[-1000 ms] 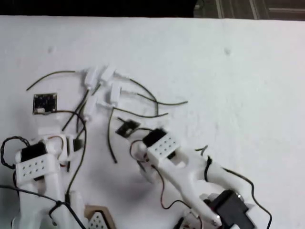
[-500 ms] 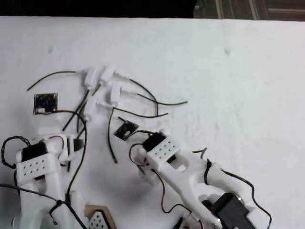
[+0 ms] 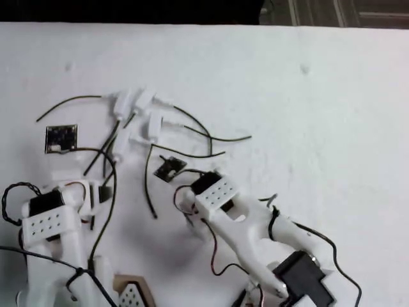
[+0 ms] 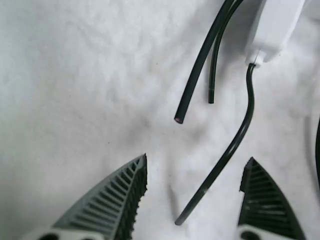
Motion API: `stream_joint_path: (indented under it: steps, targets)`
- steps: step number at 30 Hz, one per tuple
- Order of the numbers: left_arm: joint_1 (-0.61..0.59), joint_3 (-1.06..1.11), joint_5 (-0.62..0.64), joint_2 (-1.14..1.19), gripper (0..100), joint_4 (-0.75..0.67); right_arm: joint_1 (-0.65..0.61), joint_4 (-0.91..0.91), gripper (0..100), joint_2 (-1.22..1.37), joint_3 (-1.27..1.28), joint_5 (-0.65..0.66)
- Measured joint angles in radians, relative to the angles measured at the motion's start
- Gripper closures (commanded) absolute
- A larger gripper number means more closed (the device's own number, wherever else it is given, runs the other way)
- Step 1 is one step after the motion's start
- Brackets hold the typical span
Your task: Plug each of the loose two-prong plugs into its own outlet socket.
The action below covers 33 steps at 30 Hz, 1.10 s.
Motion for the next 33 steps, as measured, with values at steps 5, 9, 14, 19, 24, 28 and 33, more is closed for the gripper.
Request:
stream_joint_path:
  steps: [5, 9, 14, 19, 24, 28, 33]
  targets:
    - [0.0, 0.0, 0.0, 0.0, 70, 0.0, 0.055, -0.031, 88.5, 0.035, -0.003, 0.038]
    - [0.0, 0.0, 0.0, 0.0, 70, 0.0, 0.057, -0.032, 88.9, 0.038, -0.003, 0.04]
    - [0.0, 0.0, 0.0, 0.0, 70, -0.003, 0.069, -0.034, 97.6, 0.04, -0.009, 0.043]
    - [0.0, 0.0, 0.0, 0.0, 70, -0.006, 0.072, -0.015, 98.1, 0.052, -0.049, 0.044]
    - [0.0, 0.0, 0.0, 0.0, 70, -0.006, 0.061, 0.078, 98.1, -0.011, -0.083, 0.048]
    - [0.0, 0.0, 0.0, 0.0, 70, -0.006, 0.097, 0.169, 98.1, -0.203, -0.083, 0.048]
    - [0.026, 0.0, 0.0, 0.0, 70, -0.006, 0.232, 0.256, 98.1, -0.543, -0.083, 0.048]
